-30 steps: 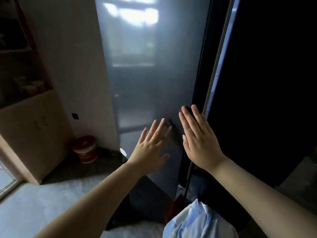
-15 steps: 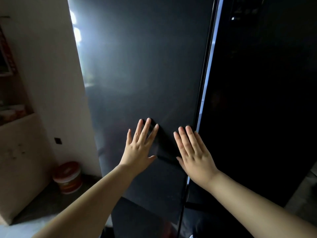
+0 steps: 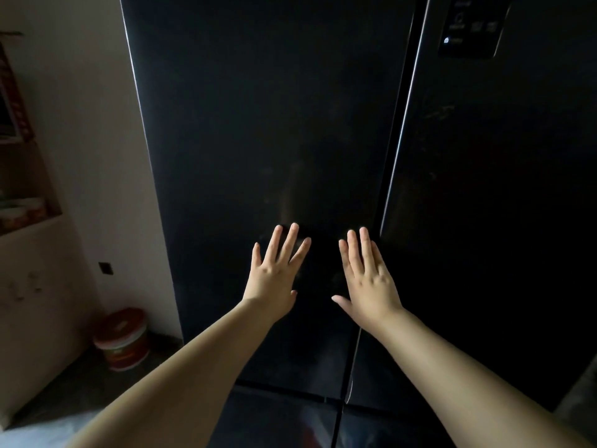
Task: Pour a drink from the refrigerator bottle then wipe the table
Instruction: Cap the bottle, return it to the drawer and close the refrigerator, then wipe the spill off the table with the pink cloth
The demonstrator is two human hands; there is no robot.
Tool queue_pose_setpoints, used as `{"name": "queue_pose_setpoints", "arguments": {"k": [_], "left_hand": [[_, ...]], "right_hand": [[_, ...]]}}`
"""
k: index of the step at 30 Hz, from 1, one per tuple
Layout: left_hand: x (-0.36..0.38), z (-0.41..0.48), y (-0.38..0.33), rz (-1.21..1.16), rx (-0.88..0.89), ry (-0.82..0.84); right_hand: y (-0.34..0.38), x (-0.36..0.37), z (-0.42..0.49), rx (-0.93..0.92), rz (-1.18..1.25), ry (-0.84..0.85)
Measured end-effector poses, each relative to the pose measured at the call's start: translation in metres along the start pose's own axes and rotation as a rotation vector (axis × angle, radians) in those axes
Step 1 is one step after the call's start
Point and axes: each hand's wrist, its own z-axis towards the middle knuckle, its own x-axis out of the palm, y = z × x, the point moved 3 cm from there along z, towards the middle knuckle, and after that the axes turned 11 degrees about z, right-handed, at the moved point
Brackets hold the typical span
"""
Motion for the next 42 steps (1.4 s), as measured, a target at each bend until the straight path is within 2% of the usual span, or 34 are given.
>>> {"name": "queue_pose_setpoints", "arguments": {"k": [3, 6, 11, 14, 17, 19, 25, 30, 33, 42], "left_hand": [[-0.012, -0.003, 0.002, -0.042, 0.032, 0.038], [-0.017, -0.021, 0.01, -0.199, 0.013, 0.097], [-0.003, -0.102, 0.049, -0.3, -0.14, 0.143], [0.002, -0.174, 0.088, -0.288, -0.284, 0.163], [-0.017, -0.254, 0.129, -0.213, -0.4, 0.057], [-0.034, -0.309, 0.153, -0.116, -0.467, 0.002], [-0.088, -0.472, 0.204, 0.108, -0.826, 0.197], [-0.14, -0.606, 0.23, 0.203, -1.149, 0.299], [-0.167, -0.659, 0.239, 0.272, -1.278, 0.332], [-0.22, -0.779, 0.278, 0.402, -1.541, 0.232]], "right_hand": [[0.004, -0.011, -0.001, 0.017, 0.001, 0.051], [0.006, -0.029, -0.003, 0.02, 0.055, 0.085], [0.042, -0.054, -0.013, -0.058, 0.417, 0.036], [0.104, -0.059, -0.024, -0.204, 0.678, 0.007], [0.182, -0.069, -0.034, -0.397, 0.922, 0.063], [0.237, -0.081, -0.042, -0.578, 0.992, 0.083], [0.391, -0.147, -0.086, -1.003, 1.194, 0.05], [0.51, -0.223, -0.145, -1.319, 1.291, 0.072], [0.56, -0.262, -0.177, -1.475, 1.303, 0.075], [0.685, -0.373, -0.261, -1.771, 1.365, 0.051]]}}
